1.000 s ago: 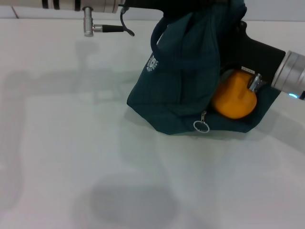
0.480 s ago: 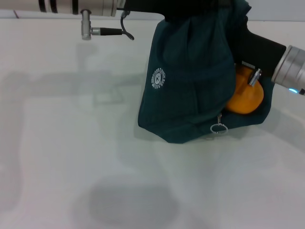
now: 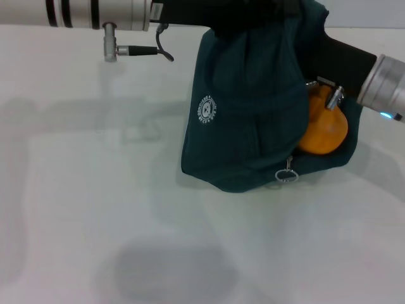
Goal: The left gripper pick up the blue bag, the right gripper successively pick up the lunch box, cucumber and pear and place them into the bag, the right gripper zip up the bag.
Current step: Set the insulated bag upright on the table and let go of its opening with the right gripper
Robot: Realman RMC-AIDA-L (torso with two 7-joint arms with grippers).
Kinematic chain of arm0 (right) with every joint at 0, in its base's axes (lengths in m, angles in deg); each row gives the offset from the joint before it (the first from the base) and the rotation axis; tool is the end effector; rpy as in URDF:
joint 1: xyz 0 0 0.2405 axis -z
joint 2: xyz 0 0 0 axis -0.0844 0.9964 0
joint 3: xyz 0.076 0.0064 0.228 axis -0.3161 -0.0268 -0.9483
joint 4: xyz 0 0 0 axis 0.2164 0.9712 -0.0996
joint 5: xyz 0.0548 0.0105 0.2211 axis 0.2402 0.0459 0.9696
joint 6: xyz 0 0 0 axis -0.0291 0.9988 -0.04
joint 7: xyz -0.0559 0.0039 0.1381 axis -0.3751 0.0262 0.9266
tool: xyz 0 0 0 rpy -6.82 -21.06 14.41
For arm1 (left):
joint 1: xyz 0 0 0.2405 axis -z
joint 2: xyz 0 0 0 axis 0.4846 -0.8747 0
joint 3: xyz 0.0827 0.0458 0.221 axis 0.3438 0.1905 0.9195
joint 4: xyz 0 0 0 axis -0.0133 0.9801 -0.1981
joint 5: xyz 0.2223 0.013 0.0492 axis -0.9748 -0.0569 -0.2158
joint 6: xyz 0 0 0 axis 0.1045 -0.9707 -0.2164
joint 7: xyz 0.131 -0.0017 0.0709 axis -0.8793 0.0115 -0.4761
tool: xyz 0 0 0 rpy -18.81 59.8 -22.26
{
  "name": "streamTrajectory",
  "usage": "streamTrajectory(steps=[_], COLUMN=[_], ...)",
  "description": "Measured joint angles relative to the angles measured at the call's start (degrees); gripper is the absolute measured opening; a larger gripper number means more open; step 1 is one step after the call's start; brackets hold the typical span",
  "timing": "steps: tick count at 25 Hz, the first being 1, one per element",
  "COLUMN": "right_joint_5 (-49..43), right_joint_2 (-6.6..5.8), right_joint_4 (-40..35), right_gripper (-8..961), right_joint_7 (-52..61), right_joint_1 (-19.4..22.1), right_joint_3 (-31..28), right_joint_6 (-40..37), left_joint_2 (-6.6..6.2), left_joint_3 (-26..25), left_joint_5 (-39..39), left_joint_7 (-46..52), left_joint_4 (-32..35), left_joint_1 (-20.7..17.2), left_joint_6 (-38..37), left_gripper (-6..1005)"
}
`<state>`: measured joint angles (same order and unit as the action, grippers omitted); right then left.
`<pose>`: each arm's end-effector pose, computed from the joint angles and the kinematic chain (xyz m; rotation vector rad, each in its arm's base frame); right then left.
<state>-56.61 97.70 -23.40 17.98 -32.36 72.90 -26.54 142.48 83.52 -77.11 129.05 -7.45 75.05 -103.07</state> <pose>0.1577 0.4014 -0.0445 -2.3308 -0.2264 0.8351 -0.0895 0.4042 0.0184 2.3373 1.6295 0.8568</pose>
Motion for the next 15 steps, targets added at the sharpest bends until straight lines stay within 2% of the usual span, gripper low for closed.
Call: streamTrajectory(steps=[15], right_joint_5=[0.3], right_joint_2=[-0.01], right_joint_4=[-0.1], right_gripper=[327], right_joint_7=[-2.2], right_joint_1=[-1.3], right_joint_3=[-0.2], right_joint_6=[-0.5], left_joint_2=[0.07], left_joint_3=[-0.1], left_joint_5=[1.3], left_joint_7=[-1.4], left_joint_4=[-2.5], left_joint_1=[-0.3], left_joint_6=[-1.1], left_gripper=[71])
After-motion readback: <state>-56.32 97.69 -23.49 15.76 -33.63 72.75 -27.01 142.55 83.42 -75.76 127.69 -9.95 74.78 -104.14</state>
